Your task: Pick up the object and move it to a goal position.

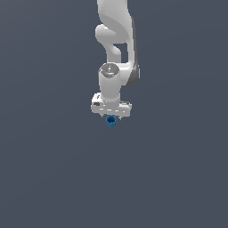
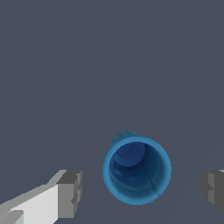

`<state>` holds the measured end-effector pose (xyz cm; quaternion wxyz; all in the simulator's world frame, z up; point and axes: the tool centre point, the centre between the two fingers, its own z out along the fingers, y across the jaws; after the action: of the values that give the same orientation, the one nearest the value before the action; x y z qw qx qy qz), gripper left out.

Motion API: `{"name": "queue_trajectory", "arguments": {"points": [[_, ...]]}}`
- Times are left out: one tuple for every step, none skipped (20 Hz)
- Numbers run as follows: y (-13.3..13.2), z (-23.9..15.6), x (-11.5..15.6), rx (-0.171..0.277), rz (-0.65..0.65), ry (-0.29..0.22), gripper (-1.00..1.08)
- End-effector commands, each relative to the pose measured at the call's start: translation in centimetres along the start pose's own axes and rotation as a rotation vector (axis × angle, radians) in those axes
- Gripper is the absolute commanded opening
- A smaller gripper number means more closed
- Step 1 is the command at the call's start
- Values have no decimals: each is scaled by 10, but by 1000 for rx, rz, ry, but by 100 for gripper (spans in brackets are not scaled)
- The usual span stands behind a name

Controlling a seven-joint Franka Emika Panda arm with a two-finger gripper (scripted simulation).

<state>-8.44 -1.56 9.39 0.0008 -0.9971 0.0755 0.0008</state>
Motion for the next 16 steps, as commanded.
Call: {"name": "queue_trajectory", "arguments": {"points": [[1, 3, -4, -1, 6, 2, 100], [2, 3, -4, -1, 7, 2, 100], [2, 4, -4, -1, 7, 2, 100], [1, 3, -3, -1, 5, 1, 100], [1, 3, -3, -1, 5, 1, 100], [1, 4, -4, -1, 5, 1, 100], [1, 6, -4, -1, 5, 1, 100], [1, 8, -4, -1, 5, 1, 100], [1, 10, -4, -1, 5, 1, 100], [1, 14, -4, -1, 6, 1, 100], [1, 18, -4, -1, 6, 1, 100], [1, 22, -5, -1, 6, 1, 100], [2, 27, -5, -1, 6, 1, 100], [2, 32, -5, -1, 6, 1, 100], [2, 37, -5, -1, 7, 1, 100], [2, 41, -5, -1, 7, 1, 100]]}}
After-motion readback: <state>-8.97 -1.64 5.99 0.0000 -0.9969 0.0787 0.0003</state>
